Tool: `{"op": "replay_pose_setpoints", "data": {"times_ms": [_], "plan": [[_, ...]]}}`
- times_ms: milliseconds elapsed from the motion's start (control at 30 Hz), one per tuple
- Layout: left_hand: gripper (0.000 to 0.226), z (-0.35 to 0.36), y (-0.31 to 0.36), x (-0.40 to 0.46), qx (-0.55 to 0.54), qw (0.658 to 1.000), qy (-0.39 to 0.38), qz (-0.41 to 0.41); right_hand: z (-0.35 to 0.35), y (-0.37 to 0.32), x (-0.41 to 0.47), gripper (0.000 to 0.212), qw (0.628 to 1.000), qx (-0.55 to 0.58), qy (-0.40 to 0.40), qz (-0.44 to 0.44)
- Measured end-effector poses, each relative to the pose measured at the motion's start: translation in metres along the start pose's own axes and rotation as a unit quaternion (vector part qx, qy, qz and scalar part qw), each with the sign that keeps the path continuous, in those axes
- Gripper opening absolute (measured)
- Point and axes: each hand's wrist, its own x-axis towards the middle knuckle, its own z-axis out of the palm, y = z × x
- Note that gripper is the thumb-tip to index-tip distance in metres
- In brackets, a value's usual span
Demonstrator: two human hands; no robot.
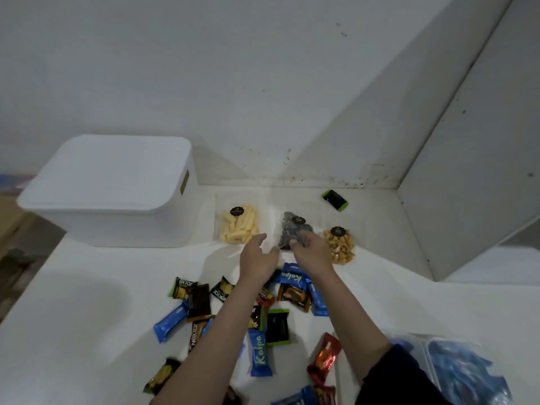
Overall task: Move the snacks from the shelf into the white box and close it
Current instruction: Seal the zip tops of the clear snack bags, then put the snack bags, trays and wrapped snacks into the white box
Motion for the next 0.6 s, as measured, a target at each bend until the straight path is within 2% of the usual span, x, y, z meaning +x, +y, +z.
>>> {"op": "replay_pose_setpoints", "data": {"times_ms": [267,600], "plan": [[0.043,-0.091,0.000,-0.036,-0.066,0.992,0.089,0.056,0.044,-0.049,-0.058,0.037,0.998,0.051,-0.005,-0.034],[0.039,-0.258,-0.042,-0.024,-0.113,0.970,0.209,0.043,0.158,-0.119,-0.090,0.036,0.995,0.095,-0.023,-0.017]]}}
